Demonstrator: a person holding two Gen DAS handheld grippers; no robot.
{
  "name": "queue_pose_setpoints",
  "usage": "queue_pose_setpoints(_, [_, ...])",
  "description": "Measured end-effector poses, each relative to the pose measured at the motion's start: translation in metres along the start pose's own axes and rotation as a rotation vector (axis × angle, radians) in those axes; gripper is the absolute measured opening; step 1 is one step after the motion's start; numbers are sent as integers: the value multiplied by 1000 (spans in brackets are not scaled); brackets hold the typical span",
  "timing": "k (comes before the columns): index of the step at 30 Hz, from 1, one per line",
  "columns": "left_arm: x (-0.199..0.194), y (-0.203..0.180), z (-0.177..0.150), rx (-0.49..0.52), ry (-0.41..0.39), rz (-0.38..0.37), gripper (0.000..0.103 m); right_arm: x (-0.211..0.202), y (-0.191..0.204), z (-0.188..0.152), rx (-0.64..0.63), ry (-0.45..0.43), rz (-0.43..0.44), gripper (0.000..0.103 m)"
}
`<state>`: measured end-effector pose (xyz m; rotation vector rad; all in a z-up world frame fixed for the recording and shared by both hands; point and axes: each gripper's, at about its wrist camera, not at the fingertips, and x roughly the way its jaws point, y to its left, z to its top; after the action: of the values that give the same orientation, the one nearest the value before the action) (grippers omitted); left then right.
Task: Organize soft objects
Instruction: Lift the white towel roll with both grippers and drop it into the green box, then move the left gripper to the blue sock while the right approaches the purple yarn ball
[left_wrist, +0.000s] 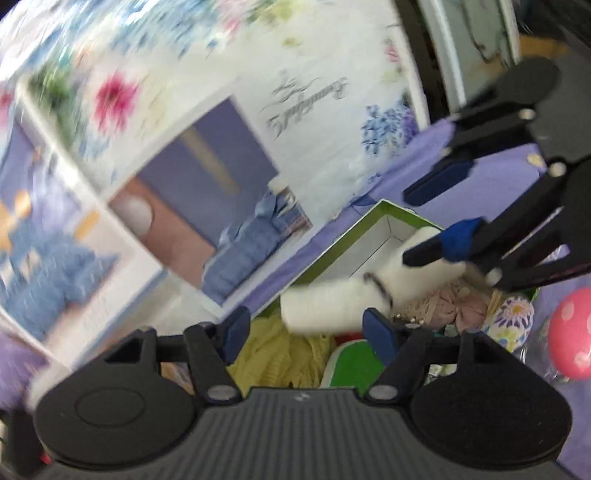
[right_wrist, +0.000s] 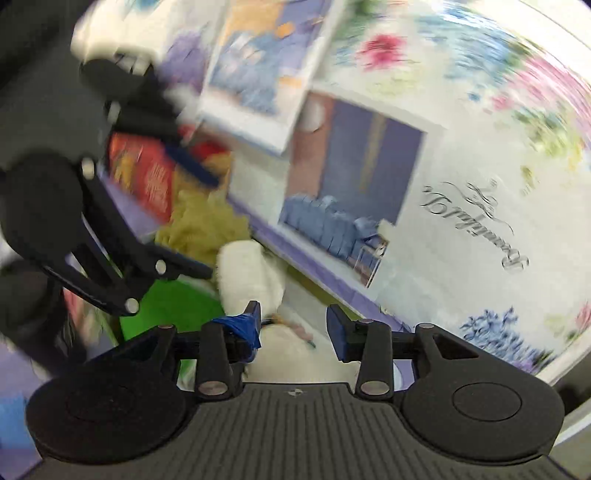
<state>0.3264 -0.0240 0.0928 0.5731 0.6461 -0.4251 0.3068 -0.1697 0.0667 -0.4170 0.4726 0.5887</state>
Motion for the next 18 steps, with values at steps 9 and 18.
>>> queue_pose_setpoints(9, [-86, 5, -32, -184, -87, 8, 87, -70, 24, -16, 44, -62, -2, 26])
queue_pose_setpoints(18, [-176, -29, -122, -401, -57, 75, 90, -149, 119, -69, 116, -126, 58, 28])
